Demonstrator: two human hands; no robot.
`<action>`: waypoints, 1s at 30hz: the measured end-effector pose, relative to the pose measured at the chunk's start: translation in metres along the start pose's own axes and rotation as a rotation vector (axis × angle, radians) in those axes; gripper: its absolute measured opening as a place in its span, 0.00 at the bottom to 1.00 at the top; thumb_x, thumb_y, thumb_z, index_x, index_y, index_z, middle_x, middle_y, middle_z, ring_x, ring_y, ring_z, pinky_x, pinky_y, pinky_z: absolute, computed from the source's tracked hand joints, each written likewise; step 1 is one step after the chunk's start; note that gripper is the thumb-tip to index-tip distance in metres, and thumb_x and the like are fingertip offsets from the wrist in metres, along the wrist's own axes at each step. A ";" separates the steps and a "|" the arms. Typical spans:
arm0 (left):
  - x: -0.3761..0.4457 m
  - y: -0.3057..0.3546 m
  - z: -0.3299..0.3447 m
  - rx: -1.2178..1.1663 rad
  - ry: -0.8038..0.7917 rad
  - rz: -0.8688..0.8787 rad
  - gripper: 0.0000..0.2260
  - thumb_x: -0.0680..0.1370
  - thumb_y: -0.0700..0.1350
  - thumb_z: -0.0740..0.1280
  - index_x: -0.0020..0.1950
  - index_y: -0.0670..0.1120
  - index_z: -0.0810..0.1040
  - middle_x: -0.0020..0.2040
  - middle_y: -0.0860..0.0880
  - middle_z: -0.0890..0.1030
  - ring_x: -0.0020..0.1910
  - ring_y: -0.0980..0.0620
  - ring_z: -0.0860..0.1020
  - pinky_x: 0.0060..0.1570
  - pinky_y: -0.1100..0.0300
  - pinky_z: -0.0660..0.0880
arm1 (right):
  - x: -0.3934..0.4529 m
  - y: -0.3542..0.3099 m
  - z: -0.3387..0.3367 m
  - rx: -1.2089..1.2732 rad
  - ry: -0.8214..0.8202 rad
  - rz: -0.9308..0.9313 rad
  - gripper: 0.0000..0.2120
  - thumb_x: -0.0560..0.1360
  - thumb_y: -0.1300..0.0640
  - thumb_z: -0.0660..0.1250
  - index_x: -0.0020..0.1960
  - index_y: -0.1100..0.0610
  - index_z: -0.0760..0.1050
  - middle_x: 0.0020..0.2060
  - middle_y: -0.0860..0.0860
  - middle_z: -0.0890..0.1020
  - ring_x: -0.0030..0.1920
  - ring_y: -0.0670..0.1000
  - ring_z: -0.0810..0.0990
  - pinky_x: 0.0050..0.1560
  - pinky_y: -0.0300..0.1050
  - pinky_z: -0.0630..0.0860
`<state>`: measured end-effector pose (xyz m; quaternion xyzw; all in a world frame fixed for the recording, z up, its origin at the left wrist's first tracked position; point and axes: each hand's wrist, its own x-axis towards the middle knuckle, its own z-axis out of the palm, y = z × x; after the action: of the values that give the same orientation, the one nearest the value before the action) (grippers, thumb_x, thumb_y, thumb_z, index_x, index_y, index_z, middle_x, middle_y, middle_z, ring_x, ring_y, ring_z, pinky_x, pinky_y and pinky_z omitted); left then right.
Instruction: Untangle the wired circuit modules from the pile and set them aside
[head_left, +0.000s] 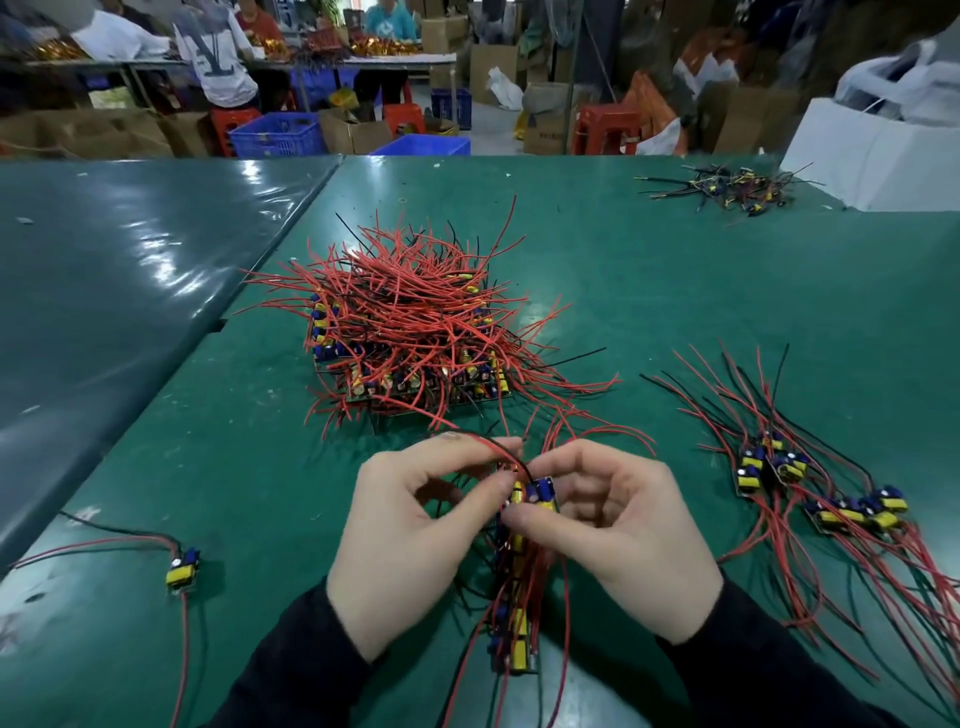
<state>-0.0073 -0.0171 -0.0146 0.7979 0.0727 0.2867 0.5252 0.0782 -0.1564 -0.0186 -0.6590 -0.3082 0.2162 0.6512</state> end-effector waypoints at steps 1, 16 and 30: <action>0.000 0.001 0.000 -0.111 -0.058 -0.051 0.07 0.70 0.44 0.72 0.47 0.50 0.86 0.47 0.54 0.85 0.49 0.54 0.82 0.48 0.59 0.79 | 0.000 0.000 -0.001 0.017 0.001 0.011 0.15 0.59 0.55 0.81 0.42 0.53 0.80 0.31 0.59 0.78 0.29 0.51 0.72 0.32 0.45 0.70; -0.009 0.001 0.016 -0.279 0.098 -0.118 0.07 0.71 0.30 0.70 0.42 0.40 0.83 0.38 0.46 0.85 0.38 0.52 0.84 0.39 0.66 0.77 | -0.007 -0.001 0.005 -0.068 -0.065 -0.019 0.10 0.64 0.63 0.78 0.38 0.59 0.77 0.28 0.49 0.77 0.28 0.47 0.69 0.29 0.36 0.65; -0.002 0.006 0.006 -0.490 0.119 -0.272 0.05 0.73 0.30 0.67 0.43 0.37 0.82 0.37 0.40 0.84 0.35 0.47 0.84 0.32 0.64 0.79 | -0.008 -0.002 0.009 -0.080 -0.091 -0.042 0.09 0.62 0.57 0.77 0.36 0.55 0.77 0.27 0.47 0.76 0.27 0.45 0.69 0.30 0.34 0.67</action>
<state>-0.0071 -0.0253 -0.0116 0.6119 0.1385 0.2689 0.7308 0.0659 -0.1549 -0.0176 -0.6675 -0.3597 0.2200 0.6138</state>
